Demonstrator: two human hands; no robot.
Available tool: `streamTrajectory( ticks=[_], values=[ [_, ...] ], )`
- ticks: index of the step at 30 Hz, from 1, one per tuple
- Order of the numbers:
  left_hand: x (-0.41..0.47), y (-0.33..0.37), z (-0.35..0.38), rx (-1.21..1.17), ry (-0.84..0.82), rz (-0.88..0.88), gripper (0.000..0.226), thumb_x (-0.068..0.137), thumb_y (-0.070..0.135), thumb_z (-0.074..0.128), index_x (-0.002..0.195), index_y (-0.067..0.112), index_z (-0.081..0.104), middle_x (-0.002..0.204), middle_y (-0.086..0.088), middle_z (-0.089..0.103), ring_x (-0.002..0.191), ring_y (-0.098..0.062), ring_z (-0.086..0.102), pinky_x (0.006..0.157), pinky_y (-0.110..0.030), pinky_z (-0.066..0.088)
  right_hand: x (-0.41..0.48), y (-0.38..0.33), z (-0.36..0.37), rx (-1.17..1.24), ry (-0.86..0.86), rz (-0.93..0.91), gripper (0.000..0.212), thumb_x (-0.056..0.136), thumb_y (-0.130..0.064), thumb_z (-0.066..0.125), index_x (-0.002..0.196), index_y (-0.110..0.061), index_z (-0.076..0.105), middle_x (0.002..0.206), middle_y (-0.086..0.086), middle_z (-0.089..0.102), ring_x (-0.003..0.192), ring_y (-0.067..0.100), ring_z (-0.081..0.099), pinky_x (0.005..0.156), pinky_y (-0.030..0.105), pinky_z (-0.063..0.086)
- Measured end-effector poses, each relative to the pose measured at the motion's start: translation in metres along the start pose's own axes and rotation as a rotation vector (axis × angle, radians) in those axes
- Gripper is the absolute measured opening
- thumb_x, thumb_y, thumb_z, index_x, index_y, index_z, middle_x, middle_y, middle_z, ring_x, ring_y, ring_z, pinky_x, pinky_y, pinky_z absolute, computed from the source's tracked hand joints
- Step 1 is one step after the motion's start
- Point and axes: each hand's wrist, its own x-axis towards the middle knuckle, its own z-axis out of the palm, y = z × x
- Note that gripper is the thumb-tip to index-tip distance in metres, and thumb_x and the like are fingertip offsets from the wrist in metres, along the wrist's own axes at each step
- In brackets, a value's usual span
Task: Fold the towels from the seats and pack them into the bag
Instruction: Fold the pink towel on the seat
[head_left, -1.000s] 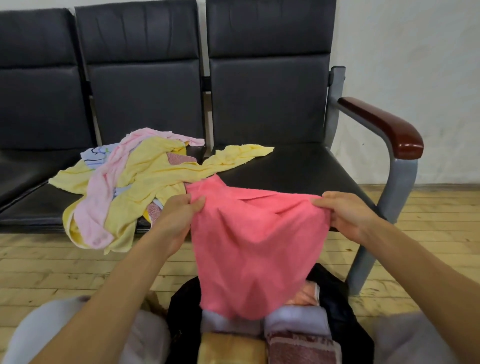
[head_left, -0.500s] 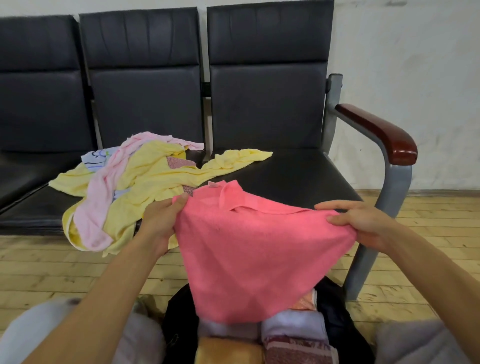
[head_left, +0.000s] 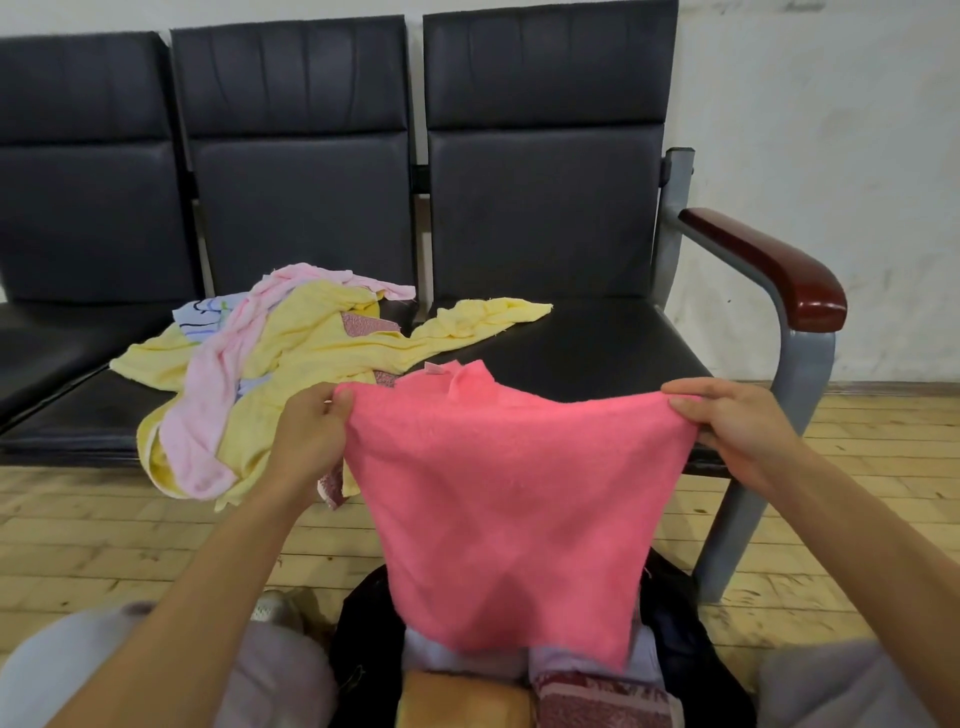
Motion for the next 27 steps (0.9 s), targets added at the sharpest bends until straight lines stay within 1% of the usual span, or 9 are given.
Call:
streamTrajectory(
  ticks=[3, 9, 13, 16, 18, 20, 22, 24, 27],
  values=[
    [-0.003, 0.005, 0.005, -0.035, 0.034, 0.002, 0.010, 0.098, 0.022, 0.054, 0.107, 0.017, 0.057, 0.086, 0.004, 0.056, 0.075, -0.012, 0.051, 0.070, -0.035, 0.043, -0.002, 0.002, 0.000, -0.216, -0.011, -0.114, 0.022, 0.090, -0.003, 0.062, 0.088, -0.021, 0.073, 0.104, -0.002, 0.068, 0.103, 0.015, 0.060, 0.086, 0.029, 0.050],
    [-0.005, 0.014, 0.006, -0.311, -0.066, -0.145, 0.014, 0.096, 0.019, 0.058, 0.094, 0.015, 0.071, 0.110, 0.004, 0.063, 0.094, -0.009, 0.056, 0.075, -0.028, 0.047, -0.001, -0.006, -0.003, -0.702, -0.222, -0.237, 0.036, 0.076, -0.010, 0.080, 0.106, -0.025, 0.068, 0.105, -0.009, 0.061, 0.101, 0.011, 0.054, 0.087, 0.030, 0.044],
    [-0.010, 0.013, 0.000, -0.080, -0.284, -0.010, 0.014, 0.088, 0.012, 0.068, 0.097, 0.022, 0.071, 0.107, 0.001, 0.065, 0.094, -0.010, 0.061, 0.079, -0.022, 0.051, 0.010, 0.001, -0.004, -1.020, -0.107, -0.392, 0.025, 0.083, 0.003, 0.059, 0.098, -0.012, 0.071, 0.091, 0.008, 0.066, 0.091, 0.026, 0.061, 0.076, 0.033, 0.048],
    [-0.009, 0.006, 0.001, 0.386, -0.315, 0.095, 0.015, 0.088, 0.013, 0.069, 0.101, 0.019, 0.071, 0.100, 0.001, 0.065, 0.080, -0.021, 0.064, 0.079, -0.034, 0.053, 0.014, 0.007, -0.006, -1.018, -0.037, -0.440, 0.021, 0.092, 0.000, 0.052, 0.084, -0.008, 0.070, 0.081, 0.010, 0.061, 0.087, 0.027, 0.057, 0.071, 0.034, 0.045],
    [-0.009, 0.004, 0.004, 0.592, -0.292, 0.197, 0.017, 0.094, 0.013, 0.060, 0.080, 0.011, 0.068, 0.073, -0.006, 0.058, 0.057, -0.020, 0.052, 0.064, -0.032, 0.045, 0.013, 0.010, -0.001, -0.965, -0.027, -0.440, 0.023, 0.094, -0.002, 0.050, 0.077, -0.003, 0.065, 0.079, 0.009, 0.057, 0.088, 0.025, 0.053, 0.068, 0.029, 0.041],
    [-0.007, 0.000, 0.006, 0.621, -0.237, 0.245, 0.038, 0.097, 0.016, 0.056, 0.060, 0.011, 0.054, 0.069, -0.006, 0.042, 0.056, -0.021, 0.043, 0.061, -0.035, 0.043, 0.009, 0.012, 0.006, -0.822, -0.043, -0.422, 0.021, 0.096, -0.004, 0.048, 0.082, -0.001, 0.063, 0.088, 0.003, 0.059, 0.092, 0.023, 0.055, 0.074, 0.020, 0.040],
    [-0.006, 0.001, 0.009, 0.587, -0.162, 0.269, 0.028, 0.098, 0.017, 0.054, 0.075, 0.005, 0.064, 0.098, -0.009, 0.047, 0.082, -0.024, 0.054, 0.080, -0.037, 0.047, 0.001, 0.013, 0.012, -0.602, -0.072, -0.307, 0.017, 0.101, -0.013, 0.045, 0.097, -0.008, 0.061, 0.104, -0.004, 0.058, 0.101, 0.019, 0.054, 0.093, 0.031, 0.042],
    [-0.006, 0.005, 0.013, 0.529, -0.162, 0.271, 0.025, 0.100, 0.016, 0.050, 0.098, -0.003, 0.065, 0.119, -0.009, 0.050, 0.108, -0.025, 0.052, 0.086, -0.028, 0.038, -0.005, 0.014, 0.018, -0.410, -0.118, -0.224, 0.019, 0.102, -0.018, 0.042, 0.096, -0.012, 0.060, 0.097, 0.001, 0.062, 0.096, 0.024, 0.059, 0.091, 0.044, 0.047],
    [-0.015, 0.018, 0.020, 0.404, -0.168, 0.185, 0.024, 0.102, 0.022, 0.042, 0.095, 0.006, 0.058, 0.087, 0.000, 0.057, 0.087, -0.023, 0.052, 0.062, -0.028, 0.032, -0.010, 0.010, 0.026, -0.352, -0.171, -0.176, 0.021, 0.102, -0.018, 0.043, 0.092, -0.015, 0.061, 0.087, 0.002, 0.060, 0.083, 0.020, 0.057, 0.079, 0.040, 0.049]
  ],
)
